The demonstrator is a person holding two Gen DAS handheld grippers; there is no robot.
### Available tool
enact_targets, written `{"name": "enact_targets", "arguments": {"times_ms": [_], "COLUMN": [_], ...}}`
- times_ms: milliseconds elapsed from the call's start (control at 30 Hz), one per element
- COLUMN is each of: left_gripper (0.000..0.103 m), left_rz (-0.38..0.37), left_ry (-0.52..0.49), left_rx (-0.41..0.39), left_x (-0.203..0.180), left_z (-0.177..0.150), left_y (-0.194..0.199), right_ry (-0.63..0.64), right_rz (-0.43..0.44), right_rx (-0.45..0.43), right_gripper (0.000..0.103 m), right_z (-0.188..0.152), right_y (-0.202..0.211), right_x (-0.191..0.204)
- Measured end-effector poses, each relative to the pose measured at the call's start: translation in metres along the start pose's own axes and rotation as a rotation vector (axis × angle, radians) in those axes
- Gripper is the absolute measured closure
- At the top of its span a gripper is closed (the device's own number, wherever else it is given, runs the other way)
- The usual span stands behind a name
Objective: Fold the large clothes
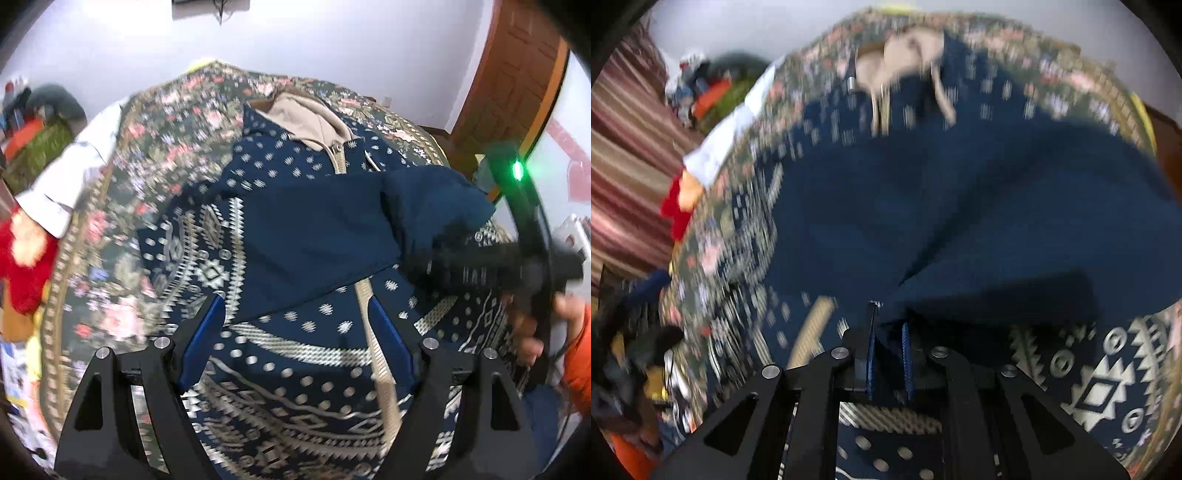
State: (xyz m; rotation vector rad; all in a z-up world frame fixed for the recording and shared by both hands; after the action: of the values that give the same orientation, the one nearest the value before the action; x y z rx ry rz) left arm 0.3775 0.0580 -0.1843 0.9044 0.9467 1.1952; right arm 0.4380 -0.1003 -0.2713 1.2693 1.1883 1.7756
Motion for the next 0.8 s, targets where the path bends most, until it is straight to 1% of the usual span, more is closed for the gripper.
{"name": "enact_targets", "arguments": {"times_ms": [67, 133, 200, 267, 333, 367, 433, 567, 633, 733, 767, 800], "left_gripper": [0.023, 0.023, 0.023, 0.023, 0.023, 0.024, 0.023, 0.023, 0.023, 0.024, 0.026, 0.031], "left_rz": [-0.062, -0.121, -0.162, -0.181, -0.182, -0.174, -0.146, -0.112, -0.082, -0.068, -0.073, -0.087], "left_ry": [0.029, 0.048, 0.049, 0.035, -0.003, -0.029, -0.095, -0.231, -0.304, -0.383, -0.392, -0.397], "left_rx": [0.022, 0.038, 0.055, 0.065, 0.065, 0.062, 0.047, 0.032, 0.036, 0.065, 0.078, 0.1], "left_x": [-0.004, -0.012, -0.023, -0.039, -0.058, -0.069, -0.091, -0.142, -0.173, -0.211, -0.218, -0.228], "left_z": [0.01, 0.019, 0.027, 0.034, 0.041, 0.045, 0.054, 0.07, 0.079, 0.088, 0.092, 0.096], "left_y": [-0.011, -0.02, -0.028, -0.033, -0.034, -0.034, -0.032, -0.033, -0.041, -0.061, -0.068, -0.077], "right_ry": [0.026, 0.04, 0.053, 0.07, 0.099, 0.115, 0.123, 0.063, 0.023, -0.071, -0.095, -0.117], "right_rz": [0.018, 0.025, 0.027, 0.019, -0.022, -0.06, -0.107, -0.238, -0.263, -0.253, -0.252, -0.253], "right_rx": [-0.012, 0.022, 0.04, 0.027, -0.015, -0.052, -0.101, -0.191, -0.206, -0.204, -0.2, -0.198], "right_gripper": [0.094, 0.094, 0.094, 0.094, 0.094, 0.094, 0.094, 0.094, 0.094, 0.094, 0.094, 0.094], "right_z": [-0.008, -0.014, -0.021, -0.03, -0.043, -0.052, -0.061, -0.081, -0.088, -0.097, -0.1, -0.103], "right_y": [0.003, 0.006, 0.011, 0.025, 0.045, 0.059, 0.081, 0.122, 0.133, 0.14, 0.141, 0.141], "right_x": [-0.005, -0.008, -0.01, -0.011, -0.015, -0.02, -0.029, -0.072, -0.093, -0.129, -0.14, -0.149]}}
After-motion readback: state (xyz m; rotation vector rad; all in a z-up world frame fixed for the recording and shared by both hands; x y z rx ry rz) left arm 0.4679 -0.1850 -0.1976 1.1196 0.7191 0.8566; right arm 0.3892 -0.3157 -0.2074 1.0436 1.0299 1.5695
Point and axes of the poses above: each gripper's, at about its wrist camera, not at the fingertips, and y roughly against the way its jaws point, x to its left, z to its top, the point moved 2 cm from there along -y, roughly the way its jaws point, and after that the axes turned 13 degrees about x, right-handed, at the moved point
